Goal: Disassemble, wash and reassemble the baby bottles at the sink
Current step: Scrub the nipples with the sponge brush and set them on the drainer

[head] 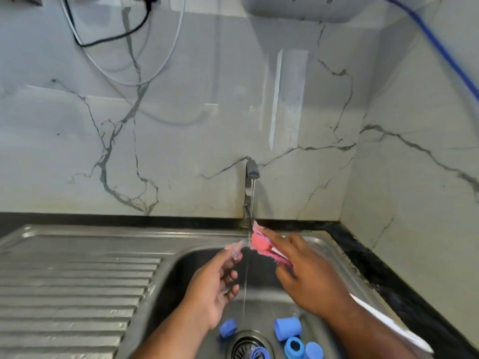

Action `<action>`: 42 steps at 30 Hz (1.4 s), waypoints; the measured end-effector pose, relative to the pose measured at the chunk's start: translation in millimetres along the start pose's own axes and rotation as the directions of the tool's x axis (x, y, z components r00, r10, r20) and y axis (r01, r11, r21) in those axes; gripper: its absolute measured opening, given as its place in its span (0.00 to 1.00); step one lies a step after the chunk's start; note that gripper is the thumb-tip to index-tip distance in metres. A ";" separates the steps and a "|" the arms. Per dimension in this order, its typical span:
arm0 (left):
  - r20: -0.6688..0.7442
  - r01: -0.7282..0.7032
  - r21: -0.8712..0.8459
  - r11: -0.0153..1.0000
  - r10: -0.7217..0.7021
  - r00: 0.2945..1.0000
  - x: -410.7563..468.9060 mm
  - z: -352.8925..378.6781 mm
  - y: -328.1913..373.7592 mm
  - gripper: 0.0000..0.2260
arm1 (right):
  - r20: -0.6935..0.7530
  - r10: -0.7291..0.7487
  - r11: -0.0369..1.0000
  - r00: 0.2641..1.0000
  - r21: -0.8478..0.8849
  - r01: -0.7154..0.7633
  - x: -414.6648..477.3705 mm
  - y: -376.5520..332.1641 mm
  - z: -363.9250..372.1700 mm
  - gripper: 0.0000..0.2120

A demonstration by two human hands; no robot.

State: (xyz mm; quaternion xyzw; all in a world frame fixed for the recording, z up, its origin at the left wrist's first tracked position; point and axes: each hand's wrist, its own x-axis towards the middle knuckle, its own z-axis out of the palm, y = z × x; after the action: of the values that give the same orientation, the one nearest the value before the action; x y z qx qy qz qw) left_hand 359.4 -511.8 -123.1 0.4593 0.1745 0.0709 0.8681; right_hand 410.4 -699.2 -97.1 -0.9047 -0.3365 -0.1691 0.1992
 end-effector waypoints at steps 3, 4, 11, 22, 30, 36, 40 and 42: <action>0.039 0.014 0.035 0.999 -0.015 0.999 3.0 -0.4 -5.6 0.13 | -0.064 0.012 1.000 0.998 0.011 -0.011 1.7 6.8 3.0 0.32; 0.056 0.016 0.050 0.999 -0.018 0.998 2.3 1.3 -7.2 0.12 | -0.092 0.016 1.000 0.996 0.022 -0.014 2.8 7.7 4.1 0.28; 0.043 -0.022 0.078 0.997 0.018 0.999 -5.0 10.7 -16.1 0.08 | -0.127 -0.101 0.995 0.987 0.006 0.102 -0.5 -1.3 18.4 0.22; 0.032 -0.061 0.094 0.994 0.058 0.998 -10.0 16.8 -19.8 0.08 | -0.268 -0.084 0.996 0.960 -0.002 0.087 0.7 -5.4 16.7 0.15; 0.001 -0.047 0.021 0.999 0.047 0.999 -13.0 21.3 -18.8 0.09 | -0.346 -0.110 0.993 0.932 -0.076 0.089 2.3 -9.5 16.7 0.14; 0.050 -0.042 -0.035 0.998 0.044 0.998 -17.6 23.5 -16.1 0.08 | -0.353 -0.032 0.996 0.935 -0.085 0.002 5.8 8.5 10.4 0.13; 0.074 -0.084 0.019 0.996 0.082 0.994 -17.8 23.6 -17.5 0.08 | -0.409 -0.068 0.997 0.910 -0.051 0.052 0.4 6.7 0.1 0.13; 0.072 -0.076 0.021 0.997 0.074 0.995 -17.7 24.3 -19.4 0.10 | -0.334 -0.178 0.984 0.926 -0.079 0.161 -3.1 -4.6 0.1 0.14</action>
State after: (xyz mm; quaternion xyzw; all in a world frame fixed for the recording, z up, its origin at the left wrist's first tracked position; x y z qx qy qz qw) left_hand 351.2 -546.7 -122.3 0.4778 0.1270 0.0849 0.8651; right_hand 405.1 -697.6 -97.3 -0.8342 -0.3699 -0.3473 0.2161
